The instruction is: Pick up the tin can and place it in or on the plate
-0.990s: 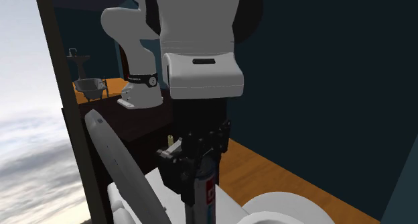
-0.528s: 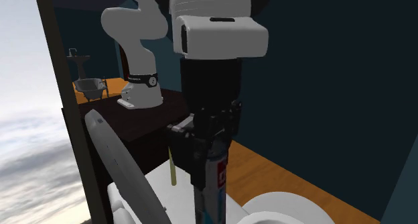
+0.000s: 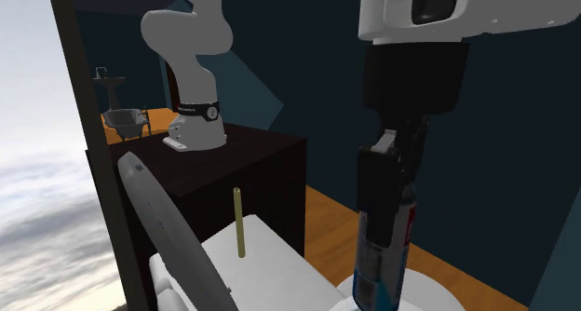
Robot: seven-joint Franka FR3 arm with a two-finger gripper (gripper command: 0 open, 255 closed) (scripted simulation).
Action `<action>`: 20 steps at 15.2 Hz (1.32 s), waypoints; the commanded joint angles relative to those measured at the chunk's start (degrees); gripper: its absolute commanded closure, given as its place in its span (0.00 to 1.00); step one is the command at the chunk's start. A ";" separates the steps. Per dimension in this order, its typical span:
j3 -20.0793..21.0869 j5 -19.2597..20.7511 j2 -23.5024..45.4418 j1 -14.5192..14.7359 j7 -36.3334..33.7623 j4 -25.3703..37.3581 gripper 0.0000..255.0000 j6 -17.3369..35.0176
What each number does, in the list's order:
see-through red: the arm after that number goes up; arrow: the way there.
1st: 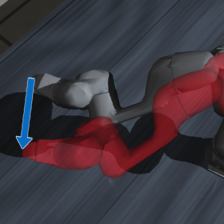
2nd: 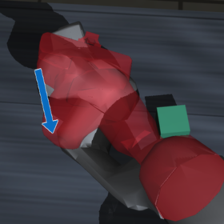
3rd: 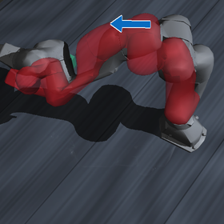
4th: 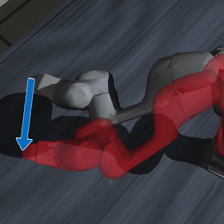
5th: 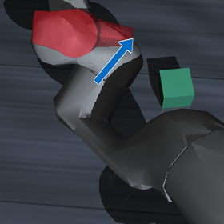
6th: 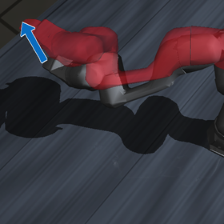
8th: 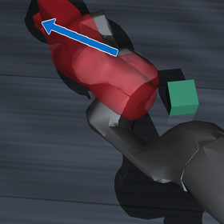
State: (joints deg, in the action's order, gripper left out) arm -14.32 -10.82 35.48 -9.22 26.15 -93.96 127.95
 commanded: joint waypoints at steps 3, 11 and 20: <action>0.65 0.01 4.10 0.94 -2.71 7.95 1.00 -3.78; 1.31 -0.82 7.69 0.55 -2.23 7.48 1.00 0.24; 2.15 -1.73 12.35 -0.02 -1.74 8.10 1.00 4.26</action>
State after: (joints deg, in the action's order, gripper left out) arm -12.27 -12.46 47.23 -9.18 24.39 -86.12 131.83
